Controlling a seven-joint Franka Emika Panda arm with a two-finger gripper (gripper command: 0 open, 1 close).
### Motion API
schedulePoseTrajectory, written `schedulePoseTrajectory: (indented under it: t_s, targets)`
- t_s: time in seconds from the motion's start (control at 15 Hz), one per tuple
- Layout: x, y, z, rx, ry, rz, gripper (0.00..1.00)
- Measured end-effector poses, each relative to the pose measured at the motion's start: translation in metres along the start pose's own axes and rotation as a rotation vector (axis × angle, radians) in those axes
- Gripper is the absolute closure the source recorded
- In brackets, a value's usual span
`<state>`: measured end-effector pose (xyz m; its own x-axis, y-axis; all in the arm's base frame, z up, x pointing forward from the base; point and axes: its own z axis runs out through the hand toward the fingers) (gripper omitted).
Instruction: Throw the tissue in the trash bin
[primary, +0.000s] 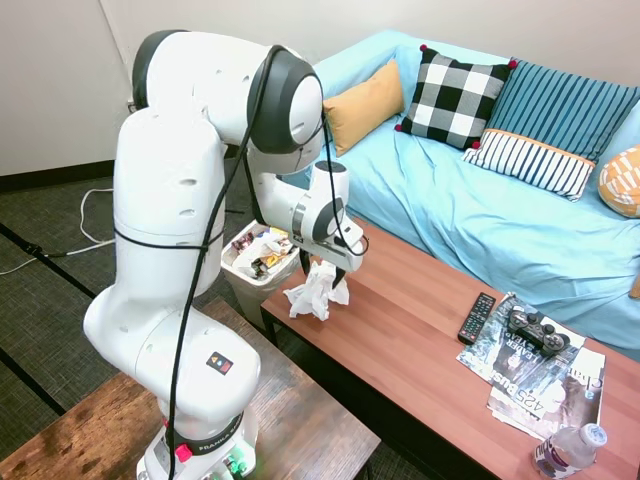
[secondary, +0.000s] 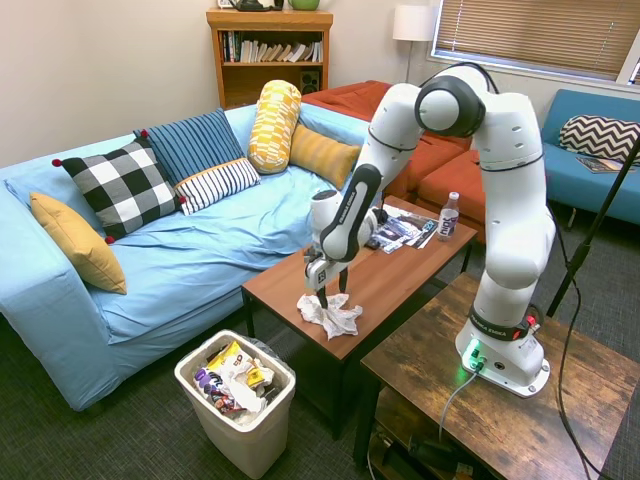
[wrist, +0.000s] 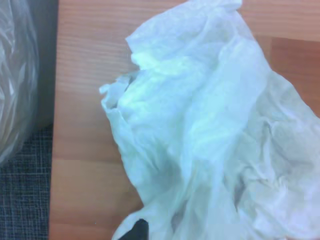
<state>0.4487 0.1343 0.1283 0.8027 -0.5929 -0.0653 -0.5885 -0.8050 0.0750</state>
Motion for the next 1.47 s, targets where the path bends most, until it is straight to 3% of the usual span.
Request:
schedulePoseTrajectory:
  t_s: [0.13, 0.2, 0.47, 1.47]
  targets:
    - [0.002, -0.011, 0.020, -0.015, 0.000, -0.011, 0.00]
    - [0.003, -0.017, 0.029, -0.024, -0.001, -0.015, 1.00]
    - [0.005, -0.033, 0.043, -0.029, 0.003, -0.020, 1.00]
    - [0.027, -0.017, 0.044, -0.024, -0.012, 0.058, 1.00]
